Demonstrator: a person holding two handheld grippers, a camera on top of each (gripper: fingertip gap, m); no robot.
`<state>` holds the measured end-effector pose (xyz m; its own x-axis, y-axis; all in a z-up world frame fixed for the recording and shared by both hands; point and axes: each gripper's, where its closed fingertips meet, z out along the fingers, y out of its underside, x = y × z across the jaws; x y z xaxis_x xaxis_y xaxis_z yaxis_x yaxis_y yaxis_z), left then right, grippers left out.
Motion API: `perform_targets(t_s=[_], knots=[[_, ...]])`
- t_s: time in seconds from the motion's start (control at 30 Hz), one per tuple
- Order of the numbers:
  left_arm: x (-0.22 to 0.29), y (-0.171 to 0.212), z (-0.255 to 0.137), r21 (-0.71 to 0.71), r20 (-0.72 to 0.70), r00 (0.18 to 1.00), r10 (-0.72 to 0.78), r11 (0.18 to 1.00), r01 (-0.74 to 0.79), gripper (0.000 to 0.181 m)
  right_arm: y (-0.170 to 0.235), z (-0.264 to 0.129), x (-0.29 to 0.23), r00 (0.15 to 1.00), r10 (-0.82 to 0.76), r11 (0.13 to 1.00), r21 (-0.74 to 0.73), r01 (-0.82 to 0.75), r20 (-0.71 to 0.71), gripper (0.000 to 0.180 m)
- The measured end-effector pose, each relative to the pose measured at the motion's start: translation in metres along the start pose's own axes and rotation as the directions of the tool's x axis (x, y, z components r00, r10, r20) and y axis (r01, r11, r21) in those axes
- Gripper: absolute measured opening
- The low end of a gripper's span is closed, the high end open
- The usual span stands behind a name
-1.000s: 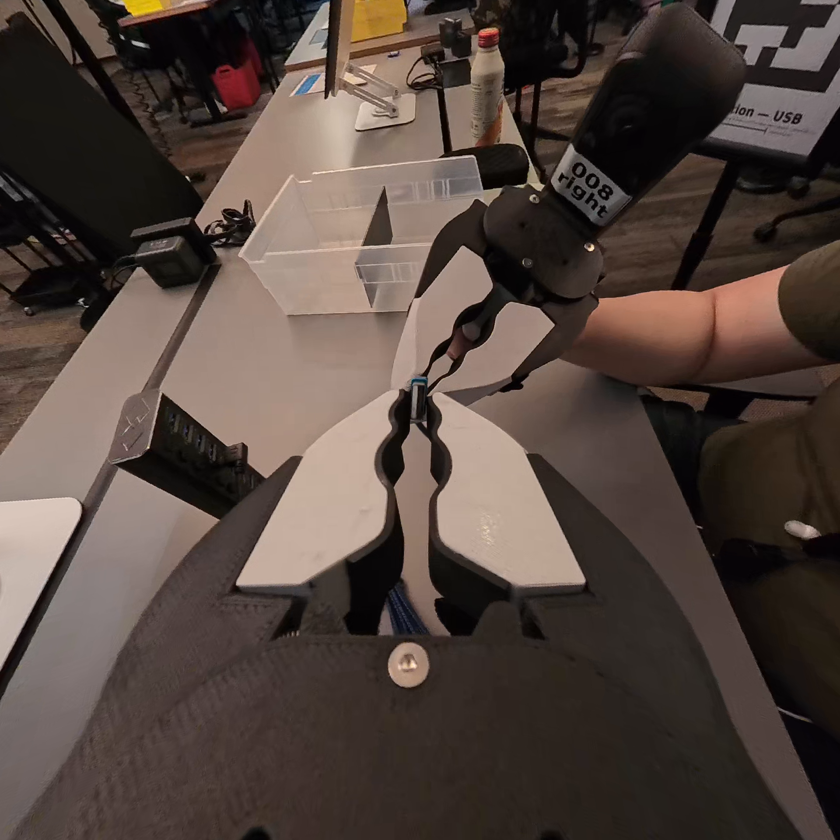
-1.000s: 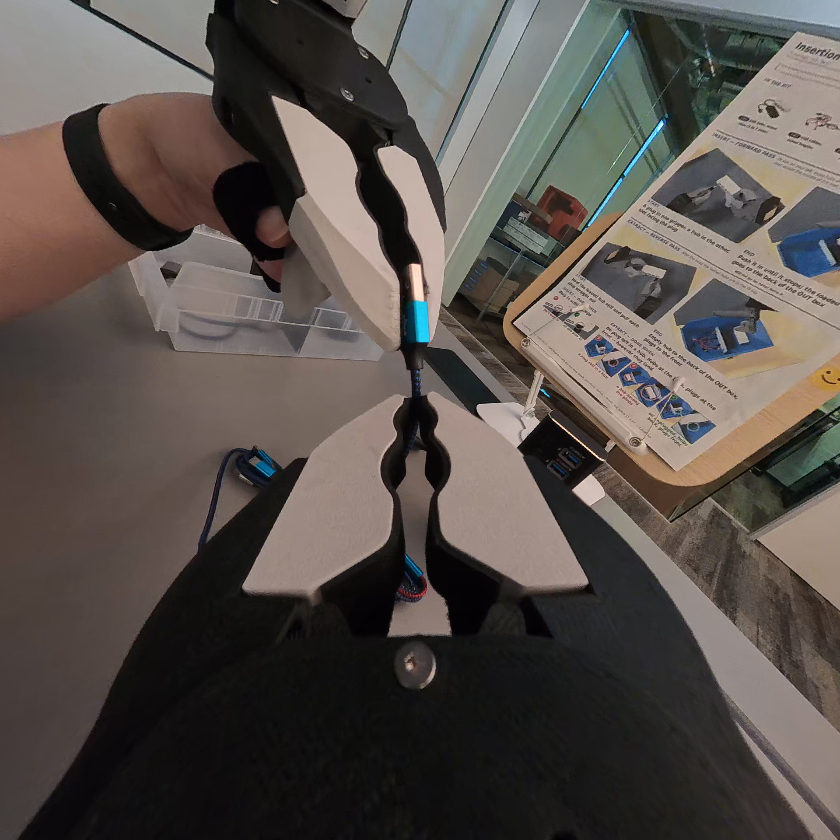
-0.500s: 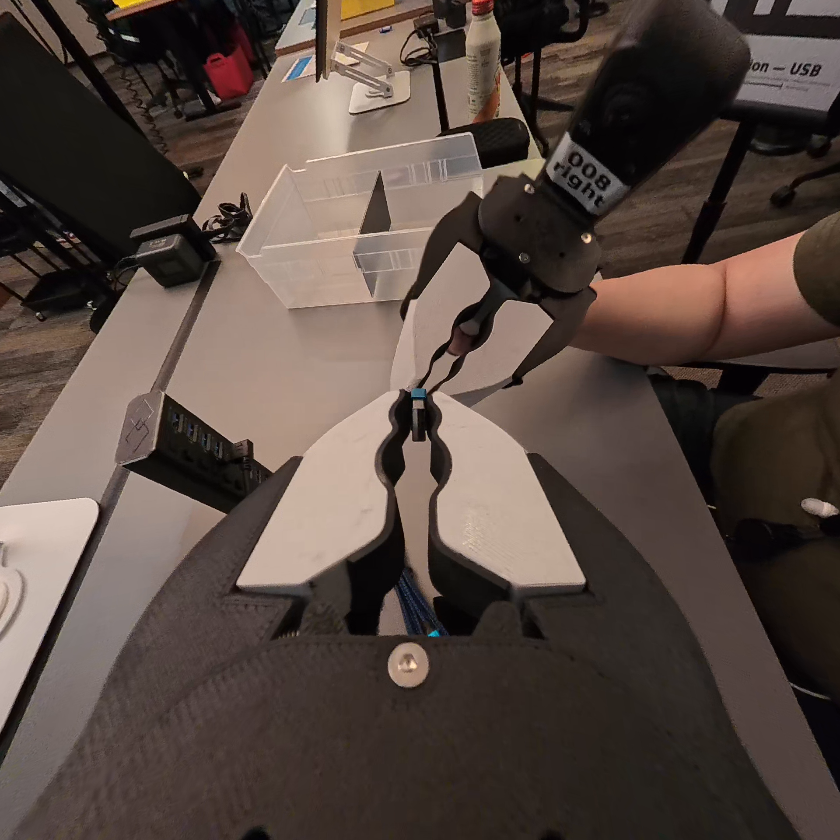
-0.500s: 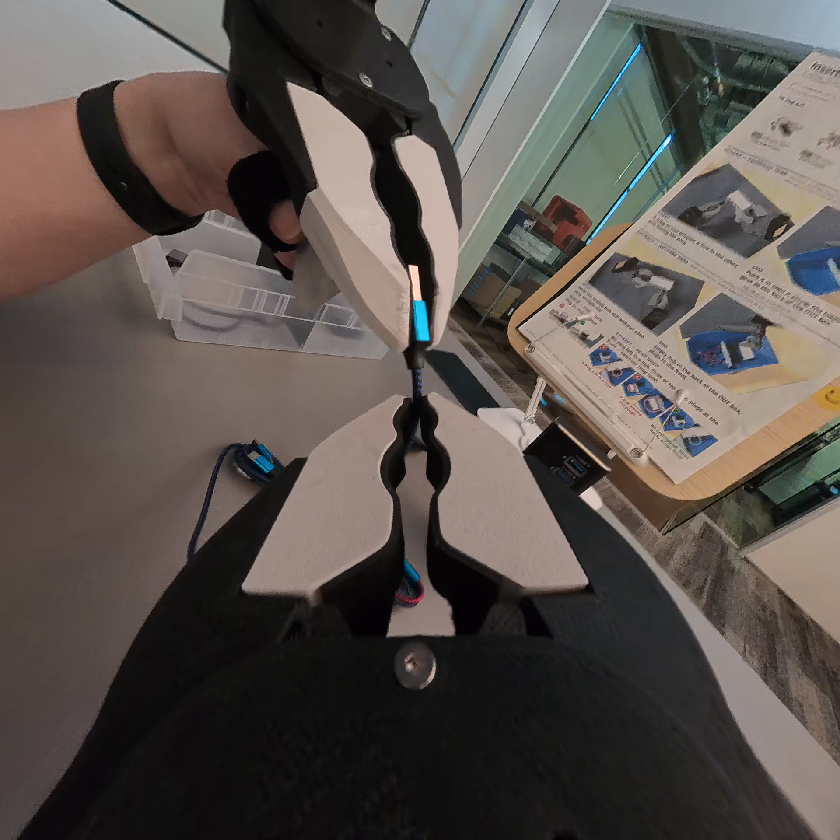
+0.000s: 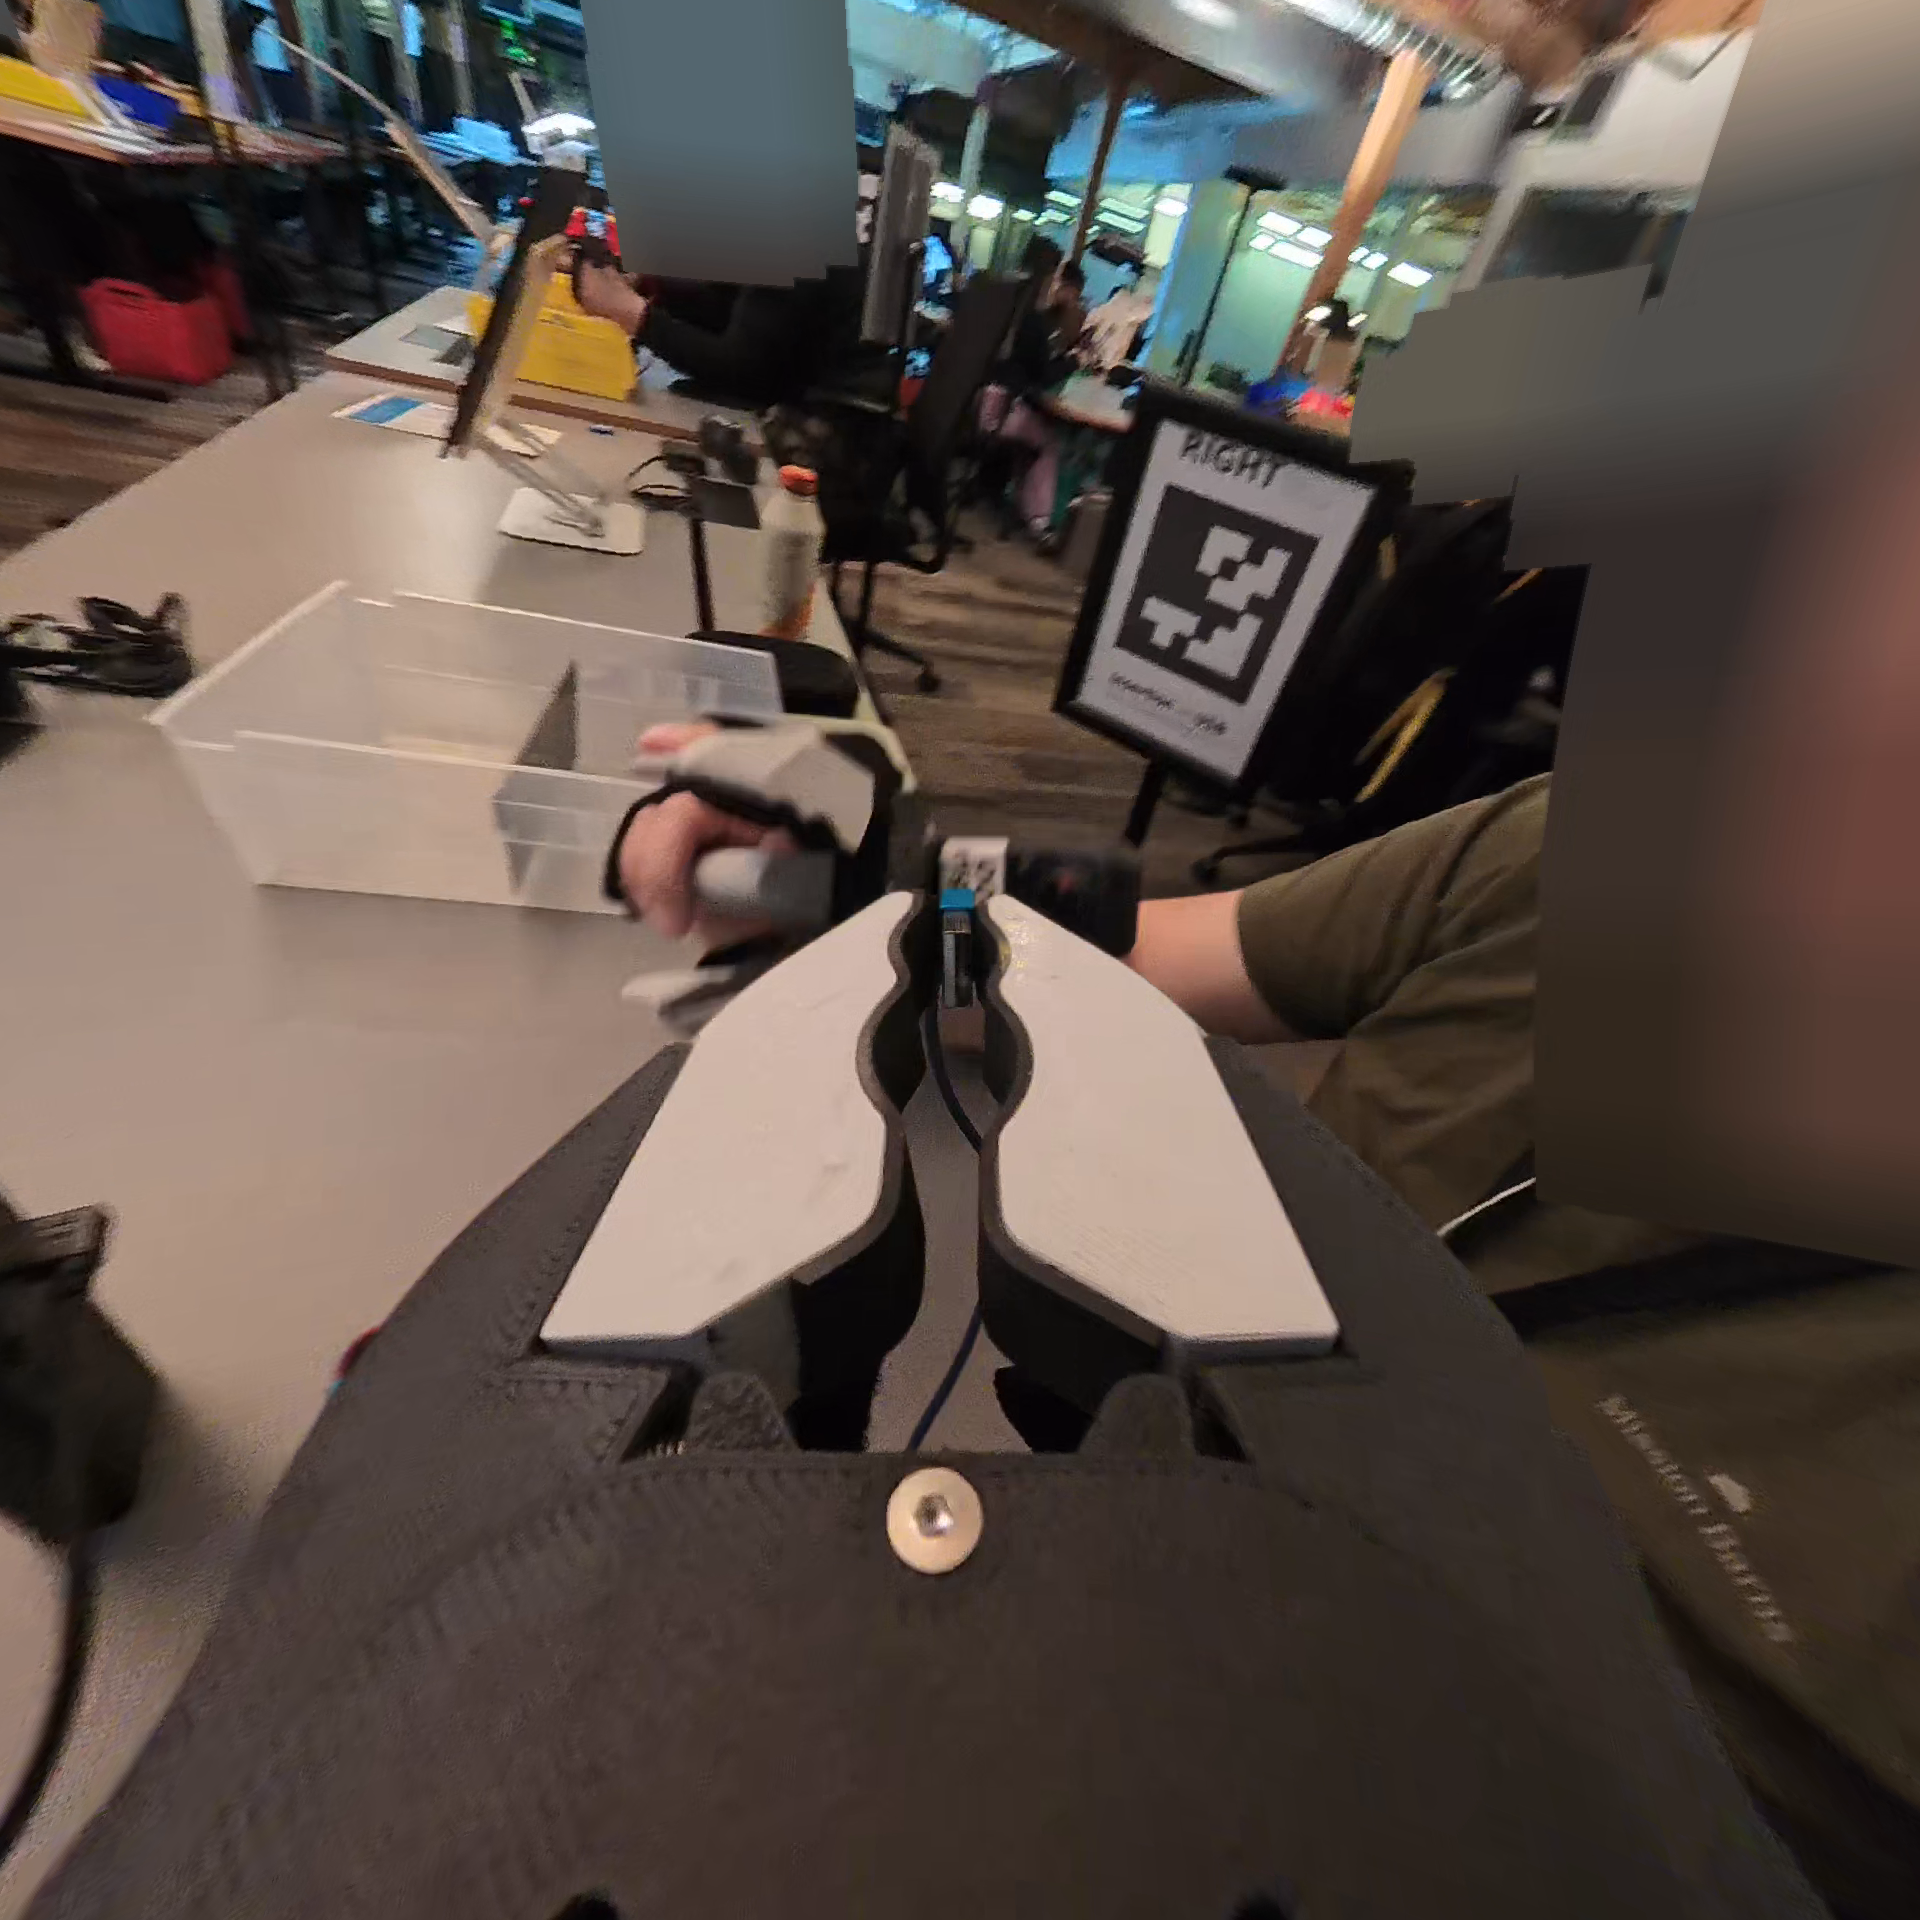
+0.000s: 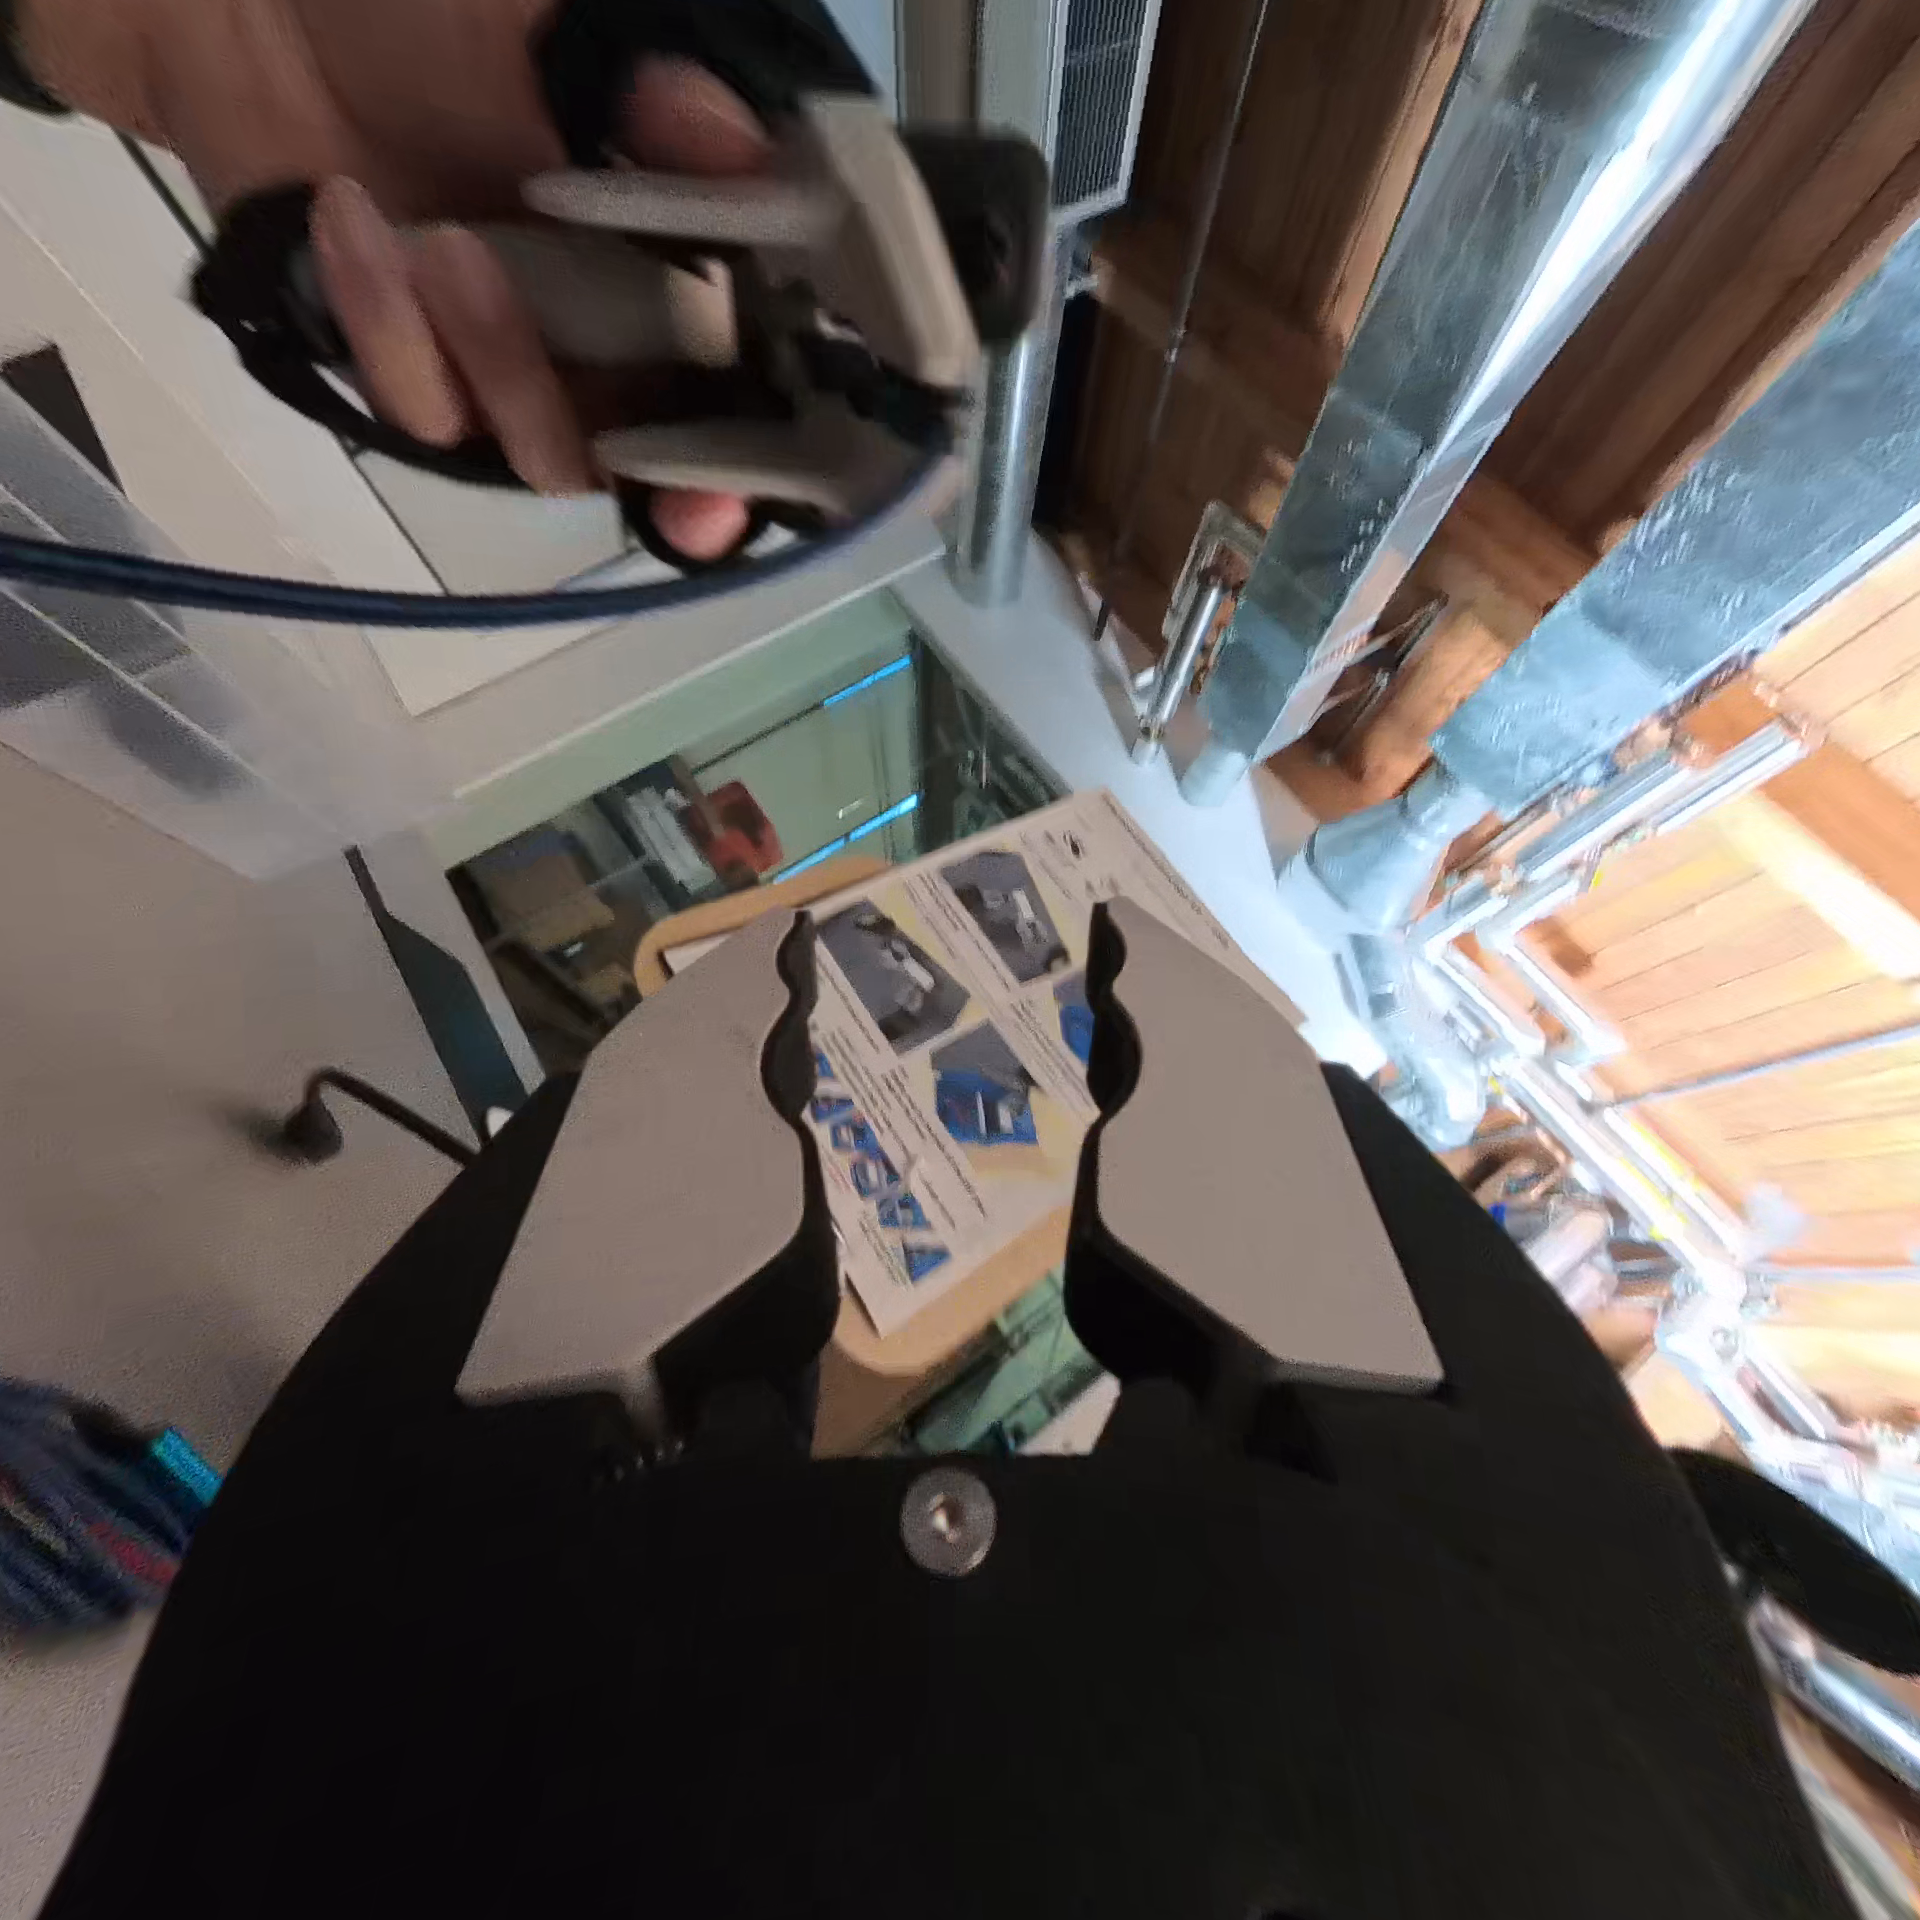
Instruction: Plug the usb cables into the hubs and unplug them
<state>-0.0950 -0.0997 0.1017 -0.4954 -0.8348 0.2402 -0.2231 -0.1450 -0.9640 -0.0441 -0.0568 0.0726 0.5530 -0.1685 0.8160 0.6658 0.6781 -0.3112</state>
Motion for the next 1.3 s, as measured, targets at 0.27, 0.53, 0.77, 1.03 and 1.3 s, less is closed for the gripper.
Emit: perform_targets(t_s=[0.27, 0.53, 0.77, 1.03, 1.3], knots=[[-0.023, 0.008, -0.002, 0.017, 0.013, 0.994, -0.111, 0.994, 0.111, 0.004, -0.054, 0.013, -0.011, 0.987, 0.149, 0.975, 0.172, -0.138, -0.054, 0.038], [-0.032, 0.024, -0.002, -0.061, 0.049, 0.984, -0.172, 0.983, 0.175, 0.004, -0.043, 0.014, -0.027, 0.979, 0.19, 0.978, 0.078, -0.195, 0.073, 0.02], [-0.033, 0.034, 0.001, -0.102, 0.03, 0.977, -0.212, 0.971, 0.214, 0.005, -0.038, 0.011, -0.032, 0.977, 0.181, 0.981, 0.054, -0.188, 0.11, 0.011], [-0.034, 0.038, 0.004, -0.115, 0.023, 0.97, -0.243, 0.963, 0.244, 0.005, -0.036, 0.007, -0.033, 0.981, 0.159, 0.985, 0.049, -0.165, 0.111, 0.008], [-0.034, 0.038, 0.004, -0.115, 0.016, 0.968, -0.251, 0.961, 0.251, 0.005, -0.036, 0.006, -0.033, 0.974, 0.197, 0.977, 0.055, -0.204, 0.117, 0.008]])
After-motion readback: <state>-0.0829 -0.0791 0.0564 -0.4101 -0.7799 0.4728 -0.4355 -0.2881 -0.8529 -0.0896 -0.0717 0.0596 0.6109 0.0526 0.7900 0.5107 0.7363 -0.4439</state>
